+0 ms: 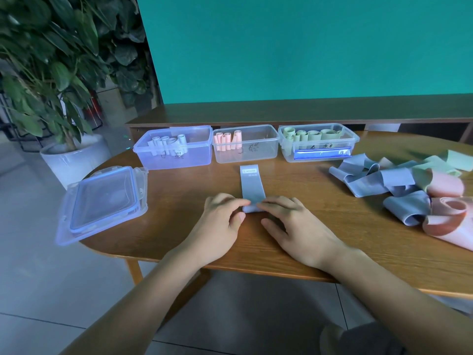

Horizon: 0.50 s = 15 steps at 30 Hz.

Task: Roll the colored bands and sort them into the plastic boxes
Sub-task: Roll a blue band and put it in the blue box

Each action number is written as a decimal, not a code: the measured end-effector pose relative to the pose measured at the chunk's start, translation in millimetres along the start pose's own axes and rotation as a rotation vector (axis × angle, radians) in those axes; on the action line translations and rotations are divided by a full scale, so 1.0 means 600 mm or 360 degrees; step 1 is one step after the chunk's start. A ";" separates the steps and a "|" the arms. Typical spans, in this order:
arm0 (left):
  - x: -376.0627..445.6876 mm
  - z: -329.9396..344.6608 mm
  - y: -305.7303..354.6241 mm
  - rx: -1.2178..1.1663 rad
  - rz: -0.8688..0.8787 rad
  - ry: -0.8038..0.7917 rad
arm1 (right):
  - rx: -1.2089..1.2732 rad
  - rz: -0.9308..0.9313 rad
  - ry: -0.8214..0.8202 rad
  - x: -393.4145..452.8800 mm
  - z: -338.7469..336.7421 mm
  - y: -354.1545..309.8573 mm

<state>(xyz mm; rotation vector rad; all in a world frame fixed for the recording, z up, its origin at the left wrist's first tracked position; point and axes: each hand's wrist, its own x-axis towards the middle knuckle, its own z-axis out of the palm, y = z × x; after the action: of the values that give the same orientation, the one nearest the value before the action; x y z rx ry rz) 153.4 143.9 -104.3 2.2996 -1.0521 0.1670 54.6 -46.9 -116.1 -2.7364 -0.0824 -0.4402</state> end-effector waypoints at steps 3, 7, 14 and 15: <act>0.001 -0.001 0.000 -0.0033 -0.0018 0.0078 | -0.0009 0.0034 0.0010 0.006 0.004 0.007; 0.000 -0.003 0.001 -0.0020 0.0001 0.0108 | 0.0009 0.0056 0.0012 0.009 0.000 0.006; 0.013 0.005 -0.003 -0.0001 0.0028 0.0098 | -0.0001 0.0083 -0.0024 0.013 0.000 0.005; 0.015 0.007 -0.004 0.0006 0.0021 0.0105 | -0.0012 0.0079 -0.0020 0.012 -0.001 0.003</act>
<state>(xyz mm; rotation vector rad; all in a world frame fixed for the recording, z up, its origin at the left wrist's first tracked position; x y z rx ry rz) 160.7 137.1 -105.7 2.2750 -1.0346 0.2483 61.5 -48.9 -113.9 -2.7420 -0.0159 -0.4105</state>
